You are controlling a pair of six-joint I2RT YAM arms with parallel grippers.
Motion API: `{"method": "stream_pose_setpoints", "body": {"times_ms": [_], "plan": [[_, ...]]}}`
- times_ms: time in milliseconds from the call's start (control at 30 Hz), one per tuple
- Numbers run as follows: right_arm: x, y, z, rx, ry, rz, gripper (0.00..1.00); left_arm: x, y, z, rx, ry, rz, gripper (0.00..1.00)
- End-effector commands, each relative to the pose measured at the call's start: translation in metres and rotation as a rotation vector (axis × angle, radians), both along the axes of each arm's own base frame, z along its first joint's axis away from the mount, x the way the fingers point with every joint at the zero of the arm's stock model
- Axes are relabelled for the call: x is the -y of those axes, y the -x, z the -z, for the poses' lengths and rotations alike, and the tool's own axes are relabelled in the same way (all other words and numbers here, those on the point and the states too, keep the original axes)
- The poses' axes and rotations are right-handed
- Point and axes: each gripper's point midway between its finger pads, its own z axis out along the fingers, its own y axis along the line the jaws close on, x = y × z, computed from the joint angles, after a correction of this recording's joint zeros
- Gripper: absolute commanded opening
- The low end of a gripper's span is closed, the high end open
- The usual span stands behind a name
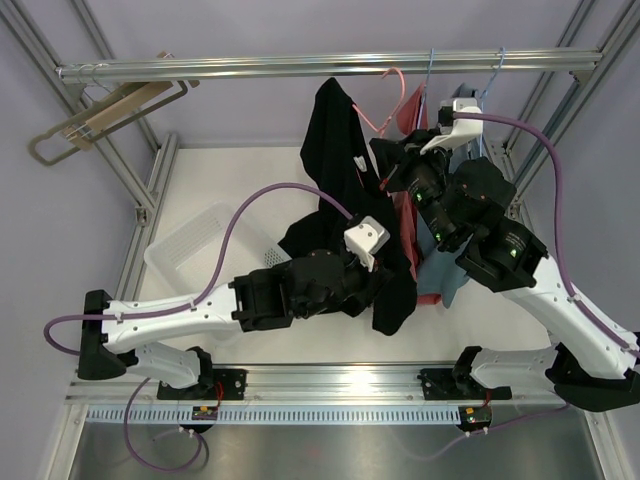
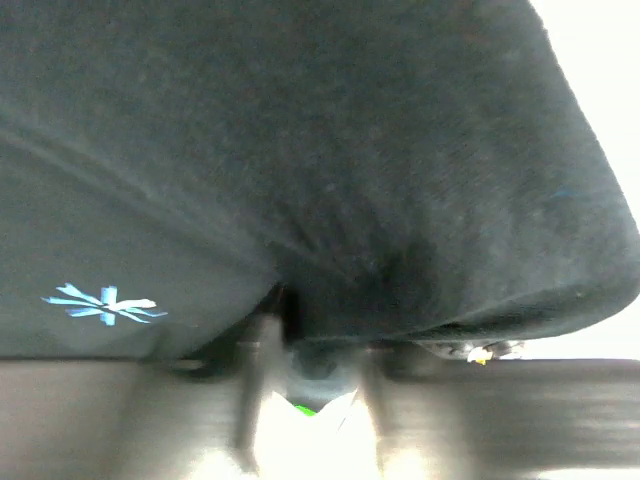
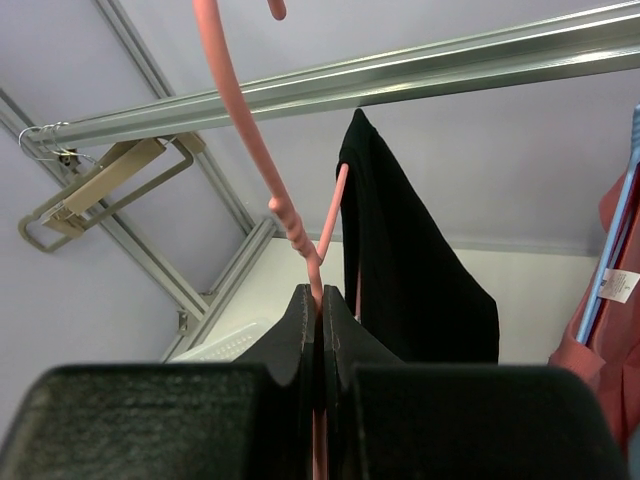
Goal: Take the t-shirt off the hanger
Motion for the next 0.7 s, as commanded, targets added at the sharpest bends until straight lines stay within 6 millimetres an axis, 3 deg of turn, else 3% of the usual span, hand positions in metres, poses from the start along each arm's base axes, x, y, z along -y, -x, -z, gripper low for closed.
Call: {"method": "stream_pose_setpoints", "body": {"times_ms": [0, 67, 233, 367, 433, 467, 500, 533, 567, 600, 633, 667], "plan": [[0.007, 0.016, -0.033, 0.075, -0.105, -0.044, 0.00, 0.004, -0.003, -0.037, 0.028, 0.122, -0.036, 0.08], [0.008, 0.016, -0.035, 0.087, -0.095, -0.038, 0.00, 0.001, 0.003, -0.032, 0.025, 0.113, -0.027, 0.00], [0.007, 0.010, -0.041, 0.128, -0.084, -0.014, 0.00, -0.017, 0.022, -0.010, 0.007, 0.084, -0.013, 0.00], [0.002, -0.009, -0.048, 0.159, -0.032, 0.066, 0.00, -0.033, 0.049, 0.015, -0.038, 0.062, 0.035, 0.00], [0.007, -0.012, -0.068, 0.200, -0.055, 0.100, 0.00, -0.040, 0.069, 0.029, -0.056, 0.041, 0.076, 0.00], [0.000, -0.021, -0.066, 0.198, -0.035, 0.118, 0.00, -0.042, 0.074, 0.033, -0.062, 0.033, 0.087, 0.00], [0.006, -0.021, -0.084, 0.218, -0.068, 0.131, 0.00, -0.046, 0.079, 0.044, -0.073, 0.006, 0.092, 0.00], [0.009, -0.027, -0.089, 0.231, -0.048, 0.155, 0.00, -0.047, 0.089, 0.048, -0.080, -0.005, 0.114, 0.00], [0.000, -0.037, -0.086, 0.225, -0.034, 0.157, 0.00, -0.048, 0.092, 0.054, -0.087, -0.019, 0.120, 0.00], [0.007, -0.036, -0.105, 0.252, -0.073, 0.165, 0.00, -0.051, 0.096, 0.067, -0.104, -0.045, 0.127, 0.00], [0.012, -0.043, -0.109, 0.254, -0.077, 0.181, 0.00, -0.052, 0.100, 0.077, -0.116, -0.063, 0.136, 0.00], [0.001, -0.056, -0.105, 0.241, -0.069, 0.168, 0.00, -0.054, 0.102, 0.086, -0.139, -0.079, 0.135, 0.00]]}}
